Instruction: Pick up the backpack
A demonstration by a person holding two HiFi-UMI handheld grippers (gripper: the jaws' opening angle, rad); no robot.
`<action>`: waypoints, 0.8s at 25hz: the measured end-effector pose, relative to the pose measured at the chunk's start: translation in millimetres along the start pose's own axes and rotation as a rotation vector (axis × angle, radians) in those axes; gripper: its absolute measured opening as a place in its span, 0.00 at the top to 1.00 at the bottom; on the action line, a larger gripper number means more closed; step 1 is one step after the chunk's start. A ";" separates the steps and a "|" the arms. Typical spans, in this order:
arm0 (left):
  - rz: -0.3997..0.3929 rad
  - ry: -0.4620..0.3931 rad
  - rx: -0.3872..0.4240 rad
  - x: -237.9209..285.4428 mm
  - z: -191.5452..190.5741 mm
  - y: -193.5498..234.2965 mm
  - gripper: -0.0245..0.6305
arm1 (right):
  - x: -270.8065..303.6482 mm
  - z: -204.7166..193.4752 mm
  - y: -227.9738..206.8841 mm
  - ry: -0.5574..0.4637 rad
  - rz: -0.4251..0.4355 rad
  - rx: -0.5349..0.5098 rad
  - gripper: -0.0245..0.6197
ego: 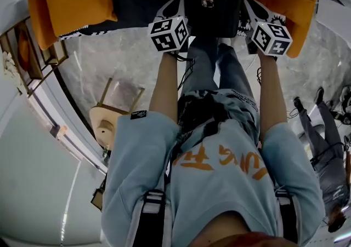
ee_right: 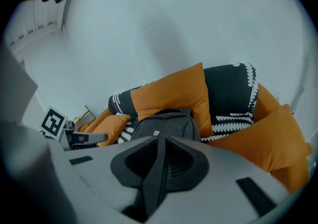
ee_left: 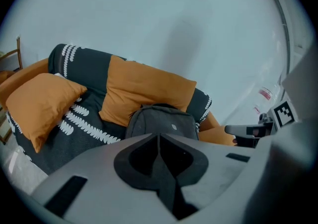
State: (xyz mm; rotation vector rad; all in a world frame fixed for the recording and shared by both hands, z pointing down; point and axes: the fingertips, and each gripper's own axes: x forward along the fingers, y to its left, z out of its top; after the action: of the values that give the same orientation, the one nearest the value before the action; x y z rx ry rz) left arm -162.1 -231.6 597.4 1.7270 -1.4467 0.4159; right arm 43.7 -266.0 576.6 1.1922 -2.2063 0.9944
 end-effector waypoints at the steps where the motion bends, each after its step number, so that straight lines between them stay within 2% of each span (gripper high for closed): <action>1: -0.007 0.014 0.002 7.2 -0.1 4.2 0.93 | 5.8 -1.2 -5.0 0.006 -0.009 0.008 0.89; 2: -0.016 0.026 0.005 14.9 0.1 8.0 0.93 | 11.7 -2.4 -10.6 0.012 -0.017 0.018 0.86; 5: -0.030 0.057 0.015 39.9 0.4 18.7 0.93 | 30.2 -6.1 -27.6 0.031 -0.020 0.056 0.70; 7: -0.031 0.079 0.016 56.4 -2.2 25.6 0.91 | 41.7 -10.2 -39.3 0.046 -0.018 0.081 0.68; 9: -0.040 0.106 0.006 74.1 -8.2 31.8 0.75 | 53.4 -16.0 -53.5 0.058 -0.022 0.110 0.64; 14: -0.073 0.130 -0.025 109.6 -12.1 52.0 0.62 | 86.4 -18.4 -77.9 0.060 -0.009 0.193 0.59; 20: -0.192 0.147 -0.098 125.5 -11.1 66.4 0.48 | 115.0 -15.3 -74.7 0.090 0.070 0.199 0.53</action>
State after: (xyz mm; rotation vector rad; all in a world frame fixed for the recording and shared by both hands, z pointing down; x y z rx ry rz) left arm -185.3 -305.0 717.2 1.7013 -1.1663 0.3549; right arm 46.4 -342.9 691.2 1.1366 -2.1310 1.2960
